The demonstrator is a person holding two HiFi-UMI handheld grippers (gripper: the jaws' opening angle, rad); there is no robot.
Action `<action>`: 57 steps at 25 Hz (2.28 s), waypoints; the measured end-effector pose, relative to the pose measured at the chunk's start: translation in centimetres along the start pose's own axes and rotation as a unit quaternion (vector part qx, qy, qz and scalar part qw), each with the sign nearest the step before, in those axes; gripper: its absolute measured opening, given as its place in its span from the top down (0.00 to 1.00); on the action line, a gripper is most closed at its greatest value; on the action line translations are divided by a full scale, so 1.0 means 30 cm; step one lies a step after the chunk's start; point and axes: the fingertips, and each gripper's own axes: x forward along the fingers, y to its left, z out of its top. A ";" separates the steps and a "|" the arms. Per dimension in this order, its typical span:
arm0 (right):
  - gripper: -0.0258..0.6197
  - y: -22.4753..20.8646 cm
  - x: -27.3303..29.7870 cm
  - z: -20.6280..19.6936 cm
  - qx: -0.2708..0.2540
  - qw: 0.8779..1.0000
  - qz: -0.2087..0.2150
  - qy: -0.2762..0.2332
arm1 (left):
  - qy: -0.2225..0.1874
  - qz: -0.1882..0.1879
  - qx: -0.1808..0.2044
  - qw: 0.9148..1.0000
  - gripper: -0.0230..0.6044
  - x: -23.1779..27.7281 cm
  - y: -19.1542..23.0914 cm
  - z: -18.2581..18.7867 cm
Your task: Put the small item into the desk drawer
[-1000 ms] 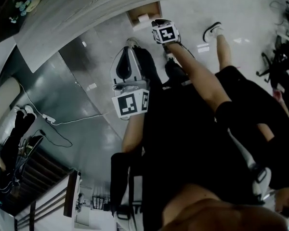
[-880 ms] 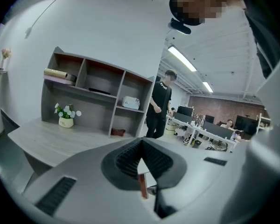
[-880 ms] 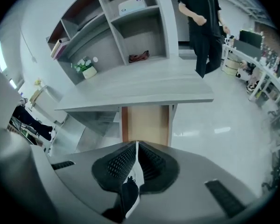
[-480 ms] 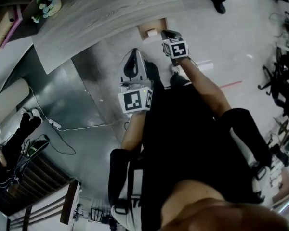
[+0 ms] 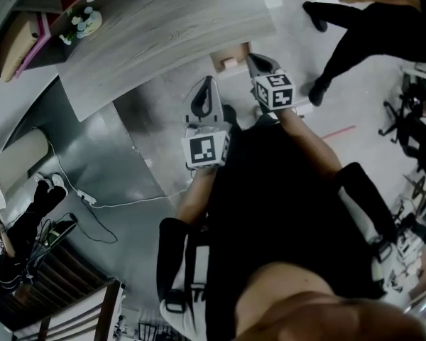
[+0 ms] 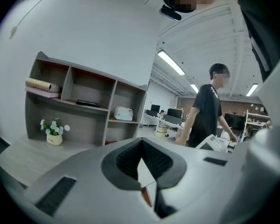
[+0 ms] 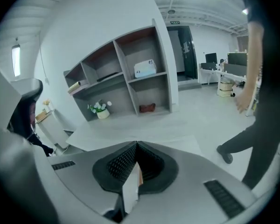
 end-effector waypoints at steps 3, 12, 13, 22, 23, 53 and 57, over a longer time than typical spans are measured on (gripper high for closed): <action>0.96 0.040 -0.065 0.071 0.003 0.999 -0.004 -0.031 | -0.004 -0.005 0.002 1.000 0.97 -0.003 0.030 0.035; 0.96 0.152 -0.298 0.246 -0.002 0.994 0.005 -0.113 | -0.005 -0.024 0.000 1.000 0.97 -0.044 0.022 0.087; 0.96 0.160 -0.321 0.259 -0.003 0.993 0.012 -0.119 | -0.006 -0.022 0.002 1.000 0.97 -0.048 0.013 0.092; 0.96 0.156 -0.468 0.339 -0.036 0.984 0.068 -0.163 | -0.025 0.018 0.000 1.000 0.97 -0.046 -0.088 0.130; 0.96 0.154 -0.476 0.344 -0.038 0.983 0.073 -0.164 | -0.027 0.021 0.000 0.999 0.97 -0.044 -0.095 0.136; 0.96 0.112 -0.476 0.388 -0.055 0.979 0.095 -0.173 | -0.049 0.031 0.036 0.998 0.97 0.028 -0.122 0.193; 0.96 0.120 -0.474 0.391 -0.063 0.978 0.101 -0.173 | -0.049 0.031 0.033 0.998 0.97 0.029 -0.122 0.192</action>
